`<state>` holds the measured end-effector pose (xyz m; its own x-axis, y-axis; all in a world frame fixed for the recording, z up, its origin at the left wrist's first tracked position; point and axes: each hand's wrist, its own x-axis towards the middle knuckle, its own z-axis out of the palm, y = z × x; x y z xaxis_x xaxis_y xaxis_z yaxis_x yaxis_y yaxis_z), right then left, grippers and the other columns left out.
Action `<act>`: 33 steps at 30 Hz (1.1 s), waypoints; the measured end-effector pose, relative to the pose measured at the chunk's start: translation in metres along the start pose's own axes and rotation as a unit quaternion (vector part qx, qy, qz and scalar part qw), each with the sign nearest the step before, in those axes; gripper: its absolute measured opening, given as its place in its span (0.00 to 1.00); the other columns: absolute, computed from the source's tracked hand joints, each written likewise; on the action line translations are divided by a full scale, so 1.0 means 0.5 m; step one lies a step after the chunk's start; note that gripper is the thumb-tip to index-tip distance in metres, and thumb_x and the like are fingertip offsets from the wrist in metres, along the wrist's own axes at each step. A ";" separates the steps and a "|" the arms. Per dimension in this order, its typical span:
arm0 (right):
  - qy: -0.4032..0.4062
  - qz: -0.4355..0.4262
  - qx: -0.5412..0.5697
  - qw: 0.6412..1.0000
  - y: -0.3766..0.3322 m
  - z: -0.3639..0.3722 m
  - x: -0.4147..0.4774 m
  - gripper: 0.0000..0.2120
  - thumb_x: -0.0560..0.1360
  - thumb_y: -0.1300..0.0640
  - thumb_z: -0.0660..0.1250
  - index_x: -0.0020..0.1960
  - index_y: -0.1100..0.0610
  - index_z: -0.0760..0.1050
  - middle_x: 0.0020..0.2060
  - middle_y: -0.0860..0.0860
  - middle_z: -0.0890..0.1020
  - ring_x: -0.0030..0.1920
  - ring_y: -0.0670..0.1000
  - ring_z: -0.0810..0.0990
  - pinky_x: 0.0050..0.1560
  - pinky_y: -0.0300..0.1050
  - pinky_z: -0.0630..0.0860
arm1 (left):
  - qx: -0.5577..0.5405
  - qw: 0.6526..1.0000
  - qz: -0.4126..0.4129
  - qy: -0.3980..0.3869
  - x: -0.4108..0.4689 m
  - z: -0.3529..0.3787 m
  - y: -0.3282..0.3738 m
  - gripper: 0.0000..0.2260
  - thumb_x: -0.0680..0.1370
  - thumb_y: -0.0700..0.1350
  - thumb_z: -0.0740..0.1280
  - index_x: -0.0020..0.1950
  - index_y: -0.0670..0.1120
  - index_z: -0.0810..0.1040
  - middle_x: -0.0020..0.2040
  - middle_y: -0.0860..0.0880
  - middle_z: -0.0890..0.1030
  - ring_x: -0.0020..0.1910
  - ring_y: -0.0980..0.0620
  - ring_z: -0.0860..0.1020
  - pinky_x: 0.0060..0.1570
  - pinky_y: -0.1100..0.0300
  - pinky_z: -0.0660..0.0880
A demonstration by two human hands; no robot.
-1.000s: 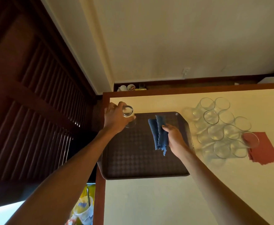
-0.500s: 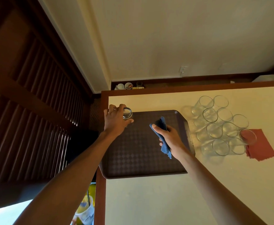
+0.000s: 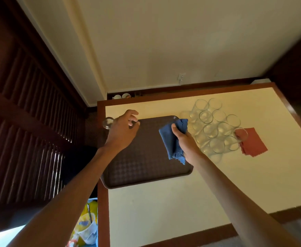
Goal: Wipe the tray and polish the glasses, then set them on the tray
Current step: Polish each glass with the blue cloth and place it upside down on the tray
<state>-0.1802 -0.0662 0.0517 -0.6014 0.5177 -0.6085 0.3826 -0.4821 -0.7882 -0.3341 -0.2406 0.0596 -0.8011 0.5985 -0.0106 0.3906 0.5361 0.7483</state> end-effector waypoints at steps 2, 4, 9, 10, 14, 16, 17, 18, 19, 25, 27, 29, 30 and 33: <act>0.000 -0.020 -0.008 1.000 -0.019 -0.030 -0.024 0.14 0.79 0.48 0.69 0.60 0.55 0.77 0.52 0.56 0.83 0.50 0.56 0.83 0.50 0.53 0.80 | -0.028 0.999 0.021 0.006 -0.026 0.008 0.048 0.12 0.82 0.43 0.70 0.66 0.47 0.78 0.51 0.55 0.83 0.47 0.56 0.83 0.54 0.55 0.82; 0.009 -0.038 -0.026 0.999 -0.041 -0.070 -0.047 0.10 0.80 0.47 0.68 0.57 0.52 0.78 0.52 0.55 0.83 0.53 0.57 0.82 0.57 0.56 0.79 | -0.035 0.999 0.030 0.007 -0.047 0.028 0.091 0.11 0.82 0.43 0.69 0.65 0.48 0.78 0.49 0.57 0.83 0.46 0.57 0.83 0.53 0.54 0.82; 0.047 -0.087 -0.027 0.995 -0.117 -0.215 -0.092 0.03 0.82 0.50 0.65 0.50 0.47 0.76 0.48 0.49 0.82 0.50 0.52 0.82 0.60 0.55 0.77 | -0.028 0.999 0.032 -0.011 -0.063 0.113 0.211 0.11 0.83 0.46 0.67 0.65 0.51 0.78 0.50 0.58 0.83 0.46 0.58 0.83 0.55 0.54 0.81; 0.059 -0.095 -0.024 0.993 -0.133 -0.245 -0.099 0.03 0.82 0.51 0.64 0.49 0.47 0.75 0.47 0.49 0.82 0.48 0.52 0.82 0.60 0.55 0.76 | -0.023 0.999 0.034 -0.013 -0.063 0.134 0.232 0.10 0.83 0.46 0.67 0.65 0.51 0.78 0.50 0.57 0.83 0.46 0.57 0.83 0.55 0.54 0.81; 0.073 -0.107 -0.053 0.990 -0.181 -0.390 -0.097 0.06 0.82 0.48 0.64 0.49 0.49 0.75 0.48 0.53 0.81 0.54 0.60 0.81 0.61 0.60 0.76 | 0.001 0.997 0.050 -0.051 -0.060 0.252 0.315 0.11 0.82 0.48 0.69 0.64 0.50 0.78 0.53 0.55 0.84 0.48 0.57 0.82 0.56 0.51 0.82; 0.066 -0.107 -0.070 0.990 -0.192 -0.450 -0.096 0.08 0.83 0.48 0.62 0.49 0.51 0.74 0.49 0.58 0.80 0.51 0.59 0.80 0.56 0.57 0.77 | 0.024 0.993 0.059 -0.097 -0.063 0.318 0.338 0.15 0.80 0.54 0.73 0.65 0.51 0.79 0.57 0.54 0.83 0.53 0.56 0.81 0.60 0.51 0.80; 0.065 -0.109 -0.073 0.989 -0.195 -0.487 -0.091 0.09 0.83 0.48 0.62 0.49 0.53 0.74 0.49 0.63 0.79 0.49 0.58 0.79 0.52 0.55 0.76 | 0.055 0.990 0.071 -0.114 -0.063 0.358 0.354 0.19 0.78 0.57 0.74 0.66 0.52 0.79 0.61 0.53 0.82 0.59 0.53 0.78 0.64 0.49 0.77; 0.067 -0.111 -0.073 0.989 -0.195 -0.518 -0.083 0.11 0.83 0.48 0.62 0.49 0.54 0.73 0.48 0.65 0.77 0.48 0.57 0.77 0.50 0.53 0.73 | 0.094 0.984 0.084 -0.129 -0.065 0.391 0.365 0.24 0.76 0.60 0.75 0.68 0.53 0.78 0.66 0.52 0.79 0.66 0.50 0.74 0.69 0.48 0.73; 0.066 -0.109 -0.077 0.989 -0.193 -0.540 -0.078 0.12 0.83 0.48 0.62 0.49 0.56 0.73 0.46 0.64 0.76 0.47 0.57 0.76 0.48 0.52 0.72 | 0.133 0.976 0.092 -0.145 -0.067 0.418 0.372 0.28 0.74 0.63 0.75 0.71 0.54 0.76 0.71 0.50 0.75 0.71 0.47 0.69 0.73 0.47 0.68; 0.025 -0.085 -0.082 0.993 -0.169 -0.615 -0.048 0.16 0.80 0.42 0.62 0.51 0.55 0.69 0.45 0.53 0.72 0.45 0.56 0.69 0.44 0.52 0.66 | 0.364 0.902 0.085 -0.216 -0.059 0.531 0.379 0.43 0.72 0.65 0.75 0.82 0.58 0.60 0.84 0.45 0.49 0.81 0.40 0.51 0.77 0.41 0.56; 0.027 -0.068 -0.081 0.994 -0.162 -0.633 -0.036 0.16 0.82 0.44 0.62 0.47 0.56 0.68 0.38 0.55 0.68 0.39 0.56 0.67 0.37 0.48 0.63 | 0.410 0.884 0.076 -0.210 -0.052 0.552 0.377 0.43 0.73 0.64 0.75 0.82 0.58 0.59 0.84 0.44 0.49 0.82 0.39 0.51 0.77 0.41 0.58; 0.028 -0.057 -0.082 0.995 -0.156 -0.641 -0.031 0.16 0.82 0.45 0.63 0.42 0.54 0.67 0.33 0.52 0.66 0.34 0.53 0.66 0.34 0.46 0.61 | 0.431 0.877 0.080 -0.198 -0.048 0.561 0.371 0.42 0.74 0.63 0.75 0.82 0.58 0.59 0.84 0.43 0.49 0.82 0.39 0.52 0.77 0.42 0.59; 0.029 -0.055 -0.078 0.995 -0.155 -0.644 -0.027 0.16 0.82 0.45 0.63 0.42 0.54 0.67 0.33 0.52 0.67 0.34 0.54 0.67 0.35 0.46 0.62 | 0.432 0.877 0.081 -0.192 -0.046 0.565 0.369 0.41 0.74 0.63 0.75 0.82 0.58 0.60 0.84 0.43 0.50 0.81 0.39 0.53 0.76 0.42 0.60; 0.021 -0.053 -0.061 0.997 -0.154 -0.648 -0.023 0.14 0.81 0.45 0.64 0.44 0.54 0.69 0.36 0.53 0.69 0.42 0.56 0.68 0.43 0.50 0.64 | 0.425 0.882 0.085 -0.184 -0.041 0.571 0.369 0.38 0.75 0.63 0.74 0.81 0.58 0.62 0.84 0.44 0.50 0.82 0.40 0.52 0.77 0.43 0.59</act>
<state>0.0246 0.1939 0.0897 -0.6142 0.5907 -0.5233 0.4027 -0.3357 -0.8515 -0.1159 0.0160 0.0085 -0.5583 0.7815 -0.2787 0.8149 0.5796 -0.0072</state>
